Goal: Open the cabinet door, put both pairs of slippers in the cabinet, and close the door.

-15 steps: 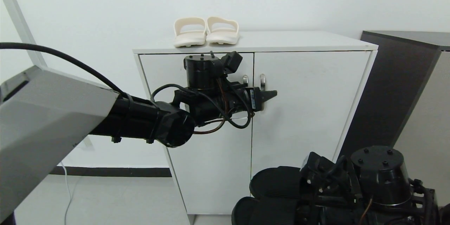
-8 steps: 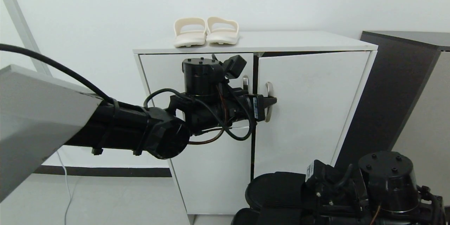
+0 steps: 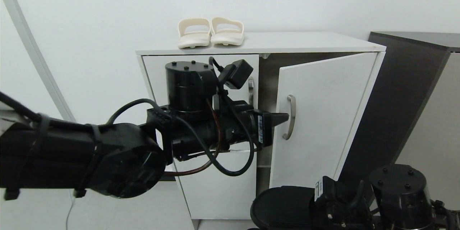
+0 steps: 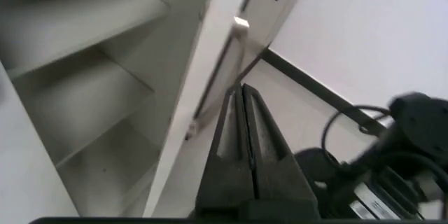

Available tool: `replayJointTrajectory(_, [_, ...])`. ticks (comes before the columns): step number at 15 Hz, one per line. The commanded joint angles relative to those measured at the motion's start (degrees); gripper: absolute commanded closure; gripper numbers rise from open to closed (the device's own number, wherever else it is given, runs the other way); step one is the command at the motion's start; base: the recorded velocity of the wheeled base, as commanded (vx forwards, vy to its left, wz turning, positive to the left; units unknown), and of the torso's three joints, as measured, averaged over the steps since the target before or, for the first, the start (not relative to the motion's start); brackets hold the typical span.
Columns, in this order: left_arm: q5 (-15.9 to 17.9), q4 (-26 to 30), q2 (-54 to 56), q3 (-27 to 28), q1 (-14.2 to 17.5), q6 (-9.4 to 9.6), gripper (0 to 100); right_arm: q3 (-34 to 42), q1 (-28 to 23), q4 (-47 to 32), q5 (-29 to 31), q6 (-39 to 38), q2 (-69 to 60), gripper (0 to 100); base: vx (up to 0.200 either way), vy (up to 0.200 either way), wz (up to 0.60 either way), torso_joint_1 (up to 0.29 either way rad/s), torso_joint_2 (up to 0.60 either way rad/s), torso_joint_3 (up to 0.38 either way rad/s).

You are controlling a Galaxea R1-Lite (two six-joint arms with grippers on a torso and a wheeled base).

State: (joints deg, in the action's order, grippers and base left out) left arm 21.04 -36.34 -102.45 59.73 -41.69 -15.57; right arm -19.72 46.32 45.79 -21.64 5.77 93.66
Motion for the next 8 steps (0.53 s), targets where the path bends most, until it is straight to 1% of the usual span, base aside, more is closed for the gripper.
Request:
replayJointTrajectory(1, [0.1,0.0,4.8,-3.2,-0.1,-0.25,100,0.7,0.9,0.0,0.0,0.0,-0.6,100,0.000,0.000,0.00,0.000,0.00,0.000])
replayJointTrajectory(3, [0.2,0.0,5.8,-5.2,0.8,-0.69,100,1.6,1.2,-0.1,0.0,1.4,-0.5,100,0.000,0.000,0.00,0.000,0.00,0.000])
replayJointTrajectory(5, [0.6,0.0,5.3,-4.9,2.0,-2.45,100,1.8,1.3,-0.1,0.0,2.2,-0.4,100,0.000,0.000,0.00,0.000,0.00,0.000])
replayJointTrajectory(6, [1.4,-0.7,3.3,-3.7,2.2,-5.00,100,1.9,1.3,-0.1,0.0,2.3,-0.4,100,0.000,0.000,0.00,0.000,0.00,0.000])
replayJointTrajectory(7, [1.4,-2.9,0.8,-1.9,2.3,-6.32,100,2.1,1.3,-0.1,-0.1,2.3,-0.4,100,0.000,0.000,0.00,0.000,0.00,0.000])
replayJointTrajectory(8, [1.1,-5.1,-2.1,0.1,2.3,-6.93,100,2.1,1.4,-0.1,-0.1,2.5,-0.3,100,0.000,0.000,0.00,0.000,0.00,0.000])
